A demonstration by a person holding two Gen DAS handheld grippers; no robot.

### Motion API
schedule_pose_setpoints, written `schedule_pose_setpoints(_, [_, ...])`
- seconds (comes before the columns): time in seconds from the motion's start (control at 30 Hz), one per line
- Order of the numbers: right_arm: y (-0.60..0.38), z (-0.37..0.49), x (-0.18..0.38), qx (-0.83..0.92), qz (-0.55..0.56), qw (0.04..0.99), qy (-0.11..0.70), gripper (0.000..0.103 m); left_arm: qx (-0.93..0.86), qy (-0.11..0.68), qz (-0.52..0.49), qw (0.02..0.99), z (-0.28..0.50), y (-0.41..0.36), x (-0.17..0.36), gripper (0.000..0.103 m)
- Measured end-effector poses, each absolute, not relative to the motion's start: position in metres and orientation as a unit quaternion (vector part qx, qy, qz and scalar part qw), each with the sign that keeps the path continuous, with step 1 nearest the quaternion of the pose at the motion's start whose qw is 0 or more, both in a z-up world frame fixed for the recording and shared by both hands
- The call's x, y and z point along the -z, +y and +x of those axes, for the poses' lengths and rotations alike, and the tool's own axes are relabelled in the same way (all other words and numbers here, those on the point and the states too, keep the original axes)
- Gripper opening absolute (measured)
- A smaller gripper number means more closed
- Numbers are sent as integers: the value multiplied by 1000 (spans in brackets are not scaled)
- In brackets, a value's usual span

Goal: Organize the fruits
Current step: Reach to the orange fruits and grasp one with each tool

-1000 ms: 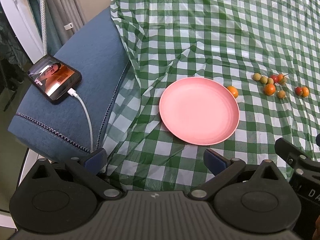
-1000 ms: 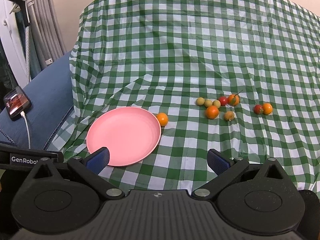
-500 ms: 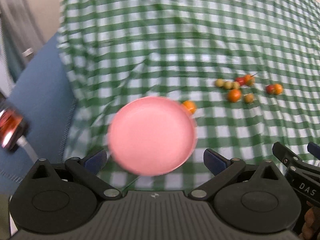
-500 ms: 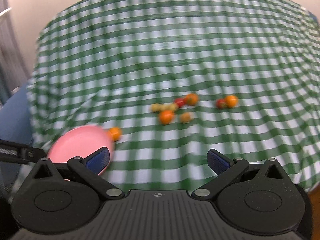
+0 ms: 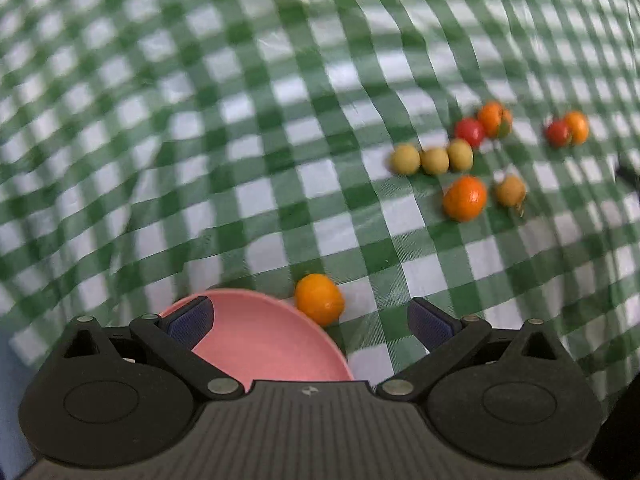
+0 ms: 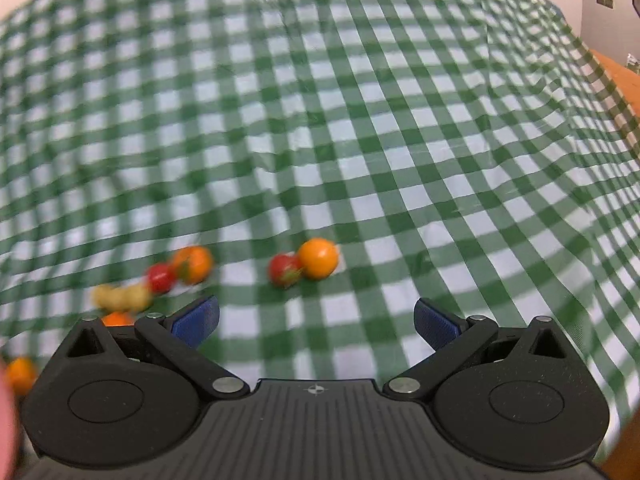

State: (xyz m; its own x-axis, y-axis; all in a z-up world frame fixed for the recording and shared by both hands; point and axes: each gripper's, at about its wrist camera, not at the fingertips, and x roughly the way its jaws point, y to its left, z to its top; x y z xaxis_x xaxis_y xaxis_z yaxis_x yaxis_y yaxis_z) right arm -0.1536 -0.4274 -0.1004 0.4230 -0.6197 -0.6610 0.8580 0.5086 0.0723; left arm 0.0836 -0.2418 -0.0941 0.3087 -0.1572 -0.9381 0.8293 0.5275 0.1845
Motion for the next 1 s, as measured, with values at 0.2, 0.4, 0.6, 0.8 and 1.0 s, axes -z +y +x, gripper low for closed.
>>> schedule_pose_setpoints(0.2, [-499, -136, 136, 504, 263, 772, 285, 102, 361, 520, 390, 668, 106, -266, 134, 103])
schedule_pose_setpoints(0.4, [-507, -111, 160, 493, 256, 768, 320, 102, 384, 540, 416, 623, 111, -277, 153, 103])
schedule_pose_setpoints(0.6, [-493, -108, 167, 501, 205, 767, 344, 74, 377, 527, 456, 609, 110, -276, 161, 75])
schedule_pose_setpoints(0.8, [-490, -117, 159, 499, 200, 780, 320, 39, 380, 527, 440, 619, 112, -273, 150, 42])
schedule_pose_setpoints(1.0, [-479, -132, 122, 506, 182, 798, 273, 39, 383, 513, 388, 663, 111, -264, 108, 42])
